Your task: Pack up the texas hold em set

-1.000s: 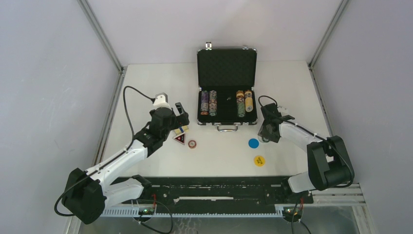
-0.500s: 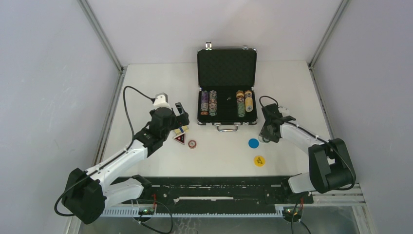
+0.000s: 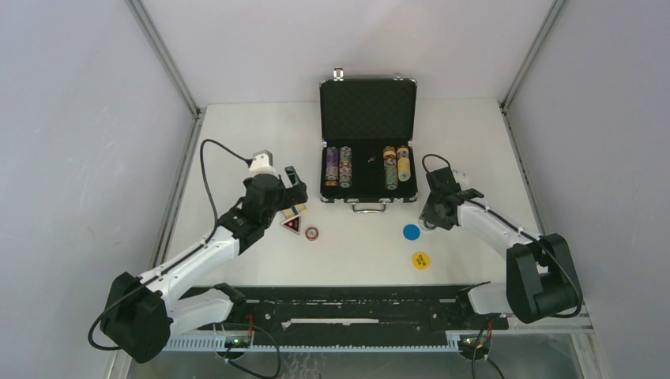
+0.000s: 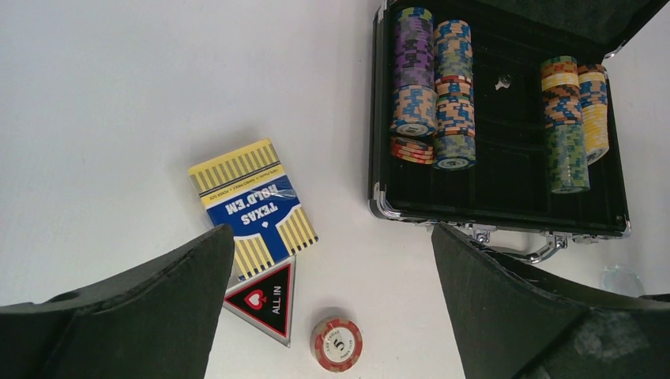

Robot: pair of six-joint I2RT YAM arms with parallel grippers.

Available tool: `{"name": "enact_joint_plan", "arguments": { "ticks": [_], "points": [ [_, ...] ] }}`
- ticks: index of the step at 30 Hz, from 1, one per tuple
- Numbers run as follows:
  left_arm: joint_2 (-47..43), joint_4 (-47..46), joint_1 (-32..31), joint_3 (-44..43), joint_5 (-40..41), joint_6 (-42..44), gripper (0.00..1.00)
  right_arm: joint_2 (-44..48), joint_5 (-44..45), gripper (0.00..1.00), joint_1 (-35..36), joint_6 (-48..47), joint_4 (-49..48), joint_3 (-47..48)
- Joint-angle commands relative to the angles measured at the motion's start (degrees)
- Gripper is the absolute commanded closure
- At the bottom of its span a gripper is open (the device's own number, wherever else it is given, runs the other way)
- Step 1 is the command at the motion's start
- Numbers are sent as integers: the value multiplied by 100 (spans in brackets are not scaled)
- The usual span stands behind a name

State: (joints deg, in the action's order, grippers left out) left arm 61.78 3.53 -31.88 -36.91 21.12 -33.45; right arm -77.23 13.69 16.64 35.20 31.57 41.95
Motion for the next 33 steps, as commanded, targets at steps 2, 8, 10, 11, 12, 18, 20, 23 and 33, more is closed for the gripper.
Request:
{"name": "enact_joint_plan", "arguments": {
  "ticks": [2,8,10,11,12,18,20,23,33],
  "points": [
    [21,-226,-20,-21,-75,59,0,353,-229,71,65,-278,-107,208],
    [45,-209,-20,-43,-26,103,0,468,-454,71,153,-444,-76,250],
    [68,-188,-21,-60,-28,123,0,479,-480,71,259,-499,-43,289],
    [97,-171,-20,-83,-36,128,0,476,-486,71,322,-528,-31,318],
    [130,-171,-20,-99,-52,140,0,480,-494,71,393,-562,-14,347],
    [423,-100,-20,-306,-311,308,0,513,-493,73,868,-683,-58,461],
    [464,-163,-20,-342,-579,354,0,545,-528,74,995,-721,-105,466],
    [427,-290,-20,-344,-999,359,0,575,-563,73,1185,-787,-106,515],
    [338,11,-20,-577,-2636,96,1,740,-500,73,1800,-1005,-79,636]
  ]
}}
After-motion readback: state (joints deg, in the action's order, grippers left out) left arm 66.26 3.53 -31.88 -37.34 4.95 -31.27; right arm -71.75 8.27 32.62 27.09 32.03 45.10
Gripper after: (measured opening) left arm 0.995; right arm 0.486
